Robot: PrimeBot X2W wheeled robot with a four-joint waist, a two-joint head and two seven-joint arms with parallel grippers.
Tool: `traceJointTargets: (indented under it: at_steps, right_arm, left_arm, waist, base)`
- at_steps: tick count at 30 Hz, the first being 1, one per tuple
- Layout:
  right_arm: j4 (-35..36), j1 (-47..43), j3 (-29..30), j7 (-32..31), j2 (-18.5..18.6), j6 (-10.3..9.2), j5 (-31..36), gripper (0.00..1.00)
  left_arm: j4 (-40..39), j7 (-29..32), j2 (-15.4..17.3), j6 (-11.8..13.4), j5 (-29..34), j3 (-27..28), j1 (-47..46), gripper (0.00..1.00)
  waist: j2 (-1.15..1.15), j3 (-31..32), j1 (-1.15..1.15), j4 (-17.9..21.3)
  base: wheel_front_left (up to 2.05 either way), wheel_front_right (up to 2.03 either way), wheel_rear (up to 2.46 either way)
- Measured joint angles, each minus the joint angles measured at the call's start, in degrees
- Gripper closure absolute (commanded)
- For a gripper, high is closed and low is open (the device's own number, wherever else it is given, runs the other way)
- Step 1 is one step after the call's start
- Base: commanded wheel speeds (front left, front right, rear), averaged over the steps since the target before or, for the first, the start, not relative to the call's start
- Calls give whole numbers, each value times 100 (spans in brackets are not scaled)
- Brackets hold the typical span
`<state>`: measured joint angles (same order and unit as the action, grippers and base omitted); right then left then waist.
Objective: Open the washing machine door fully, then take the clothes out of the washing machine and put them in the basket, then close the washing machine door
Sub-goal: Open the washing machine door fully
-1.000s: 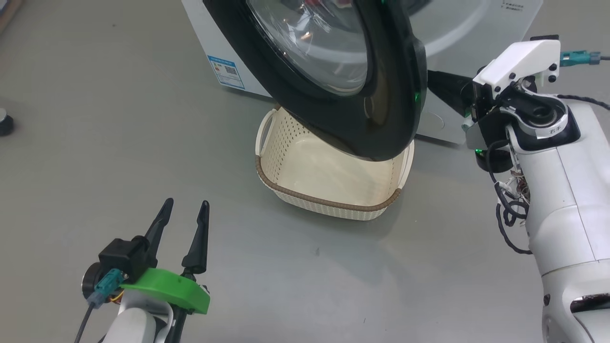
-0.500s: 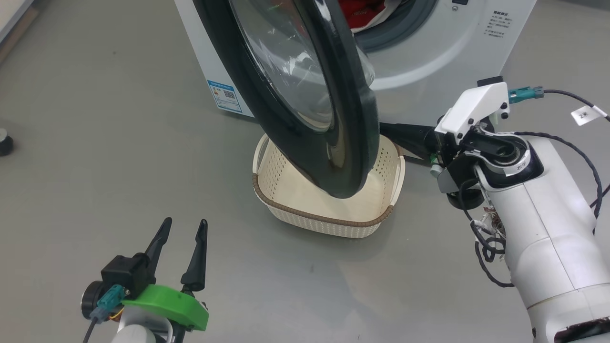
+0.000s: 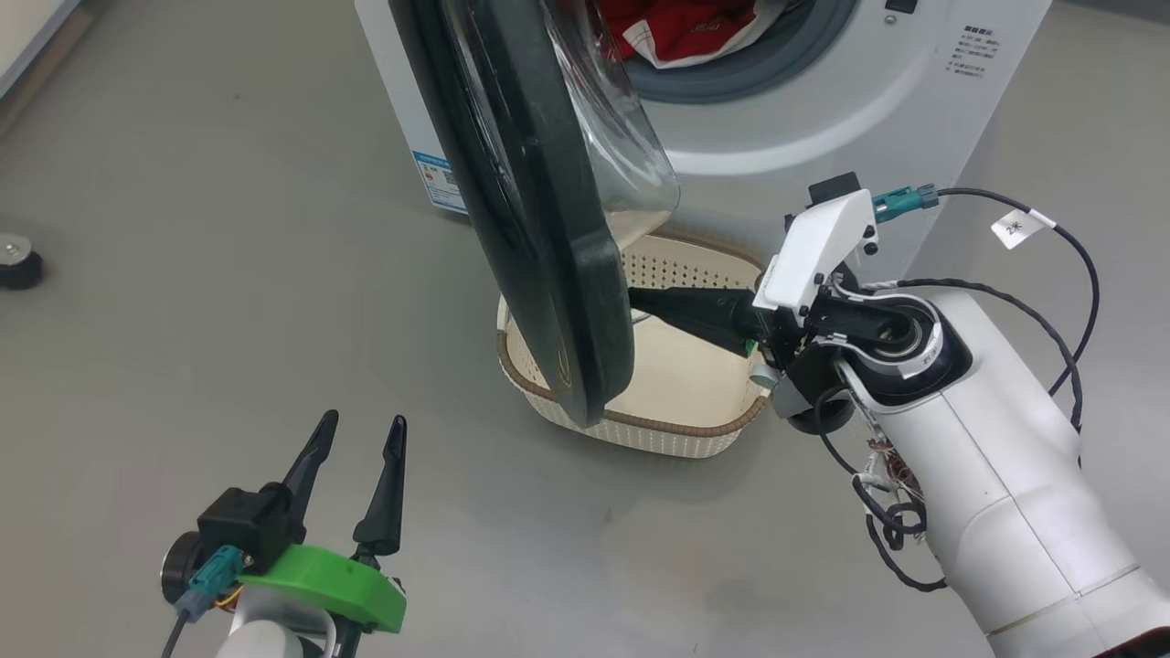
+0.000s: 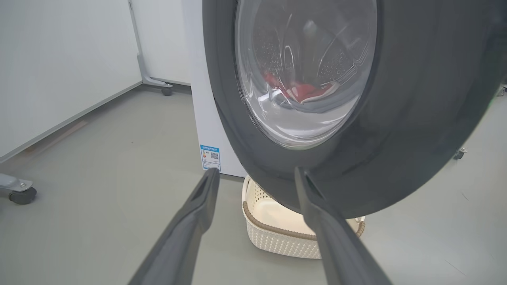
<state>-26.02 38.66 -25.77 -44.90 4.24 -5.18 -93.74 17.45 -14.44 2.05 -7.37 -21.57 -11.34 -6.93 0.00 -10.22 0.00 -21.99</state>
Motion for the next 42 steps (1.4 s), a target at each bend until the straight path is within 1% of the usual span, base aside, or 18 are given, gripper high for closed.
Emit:
traceJointTargets:
  at_steps: [6,9,14,16,27,33,42]
  right_arm:
    - [322,-48,-520,46,-7,-4,-272,100]
    - [449,-49,-717,126,-13,-53,-397,100]
    - [565,-49,-1006,246,-4,-62,-464,100]
    - [588,-49,-1116,322,-8,-103,-465,100]
    - [626,-48,-1367,689,-4,-154,-571,100]
    - [680,-33,-1463,898,7,-162,-668,100]
    - [660,-18,-1674,982,18,-163,-827,100]
  left_arm:
    - [-21,0,0,0,0,13,8,0]
    - [-35,0,0,0,0,12,29,0]
    - [-62,0,0,0,0,11,51,0]
    - [-76,0,0,0,0,10,51,0]
    - [-126,0,0,0,-1,-2,52,0]
    - [-166,0,-1,0,-3,-126,50,0]
    - [-156,0,-2,0,-18,-93,49,0]
  waist:
    - [0,-39,0,-96]
    - [0,-46,0,-120]
    - [0,-66,0,-164]
    - [0,-76,0,-183]
    - [0,-152,0,-248]
    - [0,-267,0,-293]
    - [0,-309,0,-351]
  base:
    - [0,0,0]
    - [0,0,0]
    - [0,0,0]
    - [0,0,0]
    - [0,0,0]
    - [0,0,0]
    - [0,0,0]
